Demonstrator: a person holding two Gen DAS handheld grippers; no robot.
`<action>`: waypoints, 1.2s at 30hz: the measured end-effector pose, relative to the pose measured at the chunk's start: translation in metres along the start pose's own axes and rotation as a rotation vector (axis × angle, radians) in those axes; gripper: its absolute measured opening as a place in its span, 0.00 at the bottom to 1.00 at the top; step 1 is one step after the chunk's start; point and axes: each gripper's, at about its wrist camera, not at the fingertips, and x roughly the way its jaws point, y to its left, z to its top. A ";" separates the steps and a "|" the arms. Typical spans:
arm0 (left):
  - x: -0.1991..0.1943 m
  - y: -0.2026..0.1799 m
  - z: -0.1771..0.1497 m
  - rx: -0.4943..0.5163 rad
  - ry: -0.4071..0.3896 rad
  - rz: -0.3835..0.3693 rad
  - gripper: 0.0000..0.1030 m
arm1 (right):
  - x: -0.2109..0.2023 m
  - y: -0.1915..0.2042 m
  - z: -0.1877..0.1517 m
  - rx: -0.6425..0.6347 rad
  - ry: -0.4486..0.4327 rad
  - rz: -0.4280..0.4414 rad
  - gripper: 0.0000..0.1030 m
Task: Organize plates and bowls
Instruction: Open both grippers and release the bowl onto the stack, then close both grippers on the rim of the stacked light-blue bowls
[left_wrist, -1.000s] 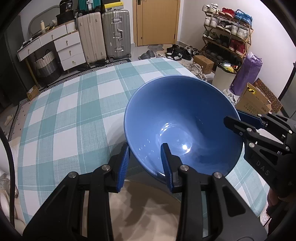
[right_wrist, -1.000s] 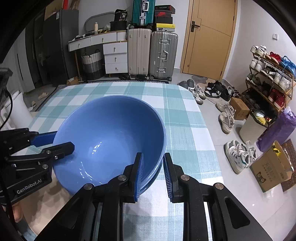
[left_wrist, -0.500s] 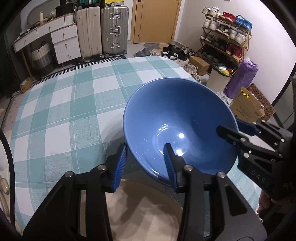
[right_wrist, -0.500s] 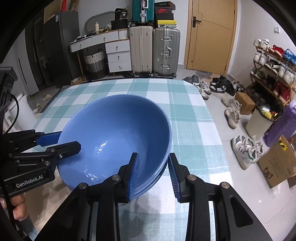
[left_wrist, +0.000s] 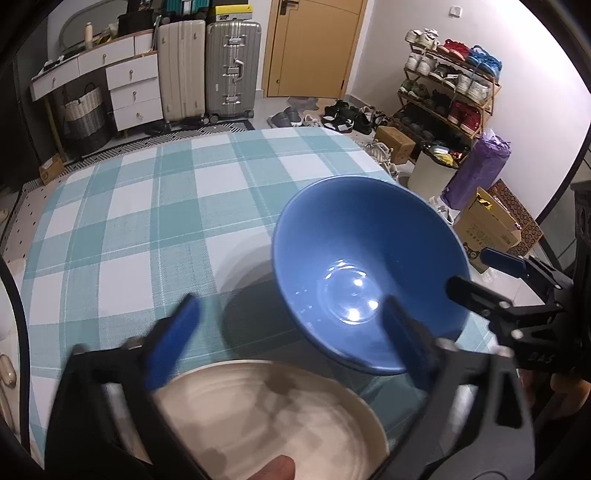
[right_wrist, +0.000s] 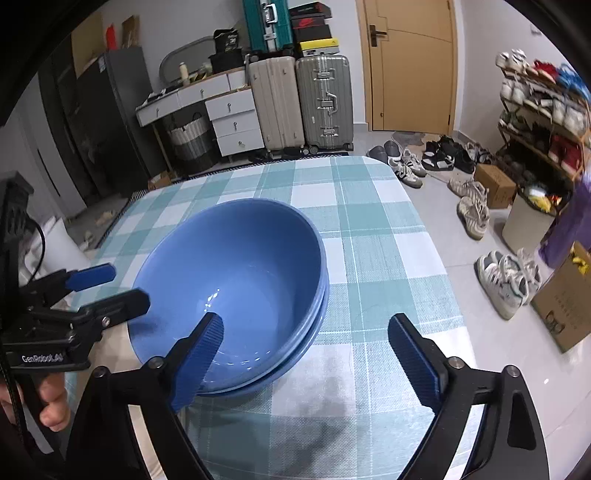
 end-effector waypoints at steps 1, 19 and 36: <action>-0.001 0.003 -0.001 -0.008 -0.001 -0.002 0.99 | 0.000 -0.002 -0.001 0.011 0.000 0.011 0.95; 0.028 0.036 -0.006 -0.156 0.041 -0.040 0.99 | 0.006 -0.020 -0.014 0.173 -0.044 0.194 0.92; 0.052 0.021 -0.005 -0.147 0.074 -0.126 0.56 | 0.021 -0.013 -0.016 0.185 -0.021 0.224 0.49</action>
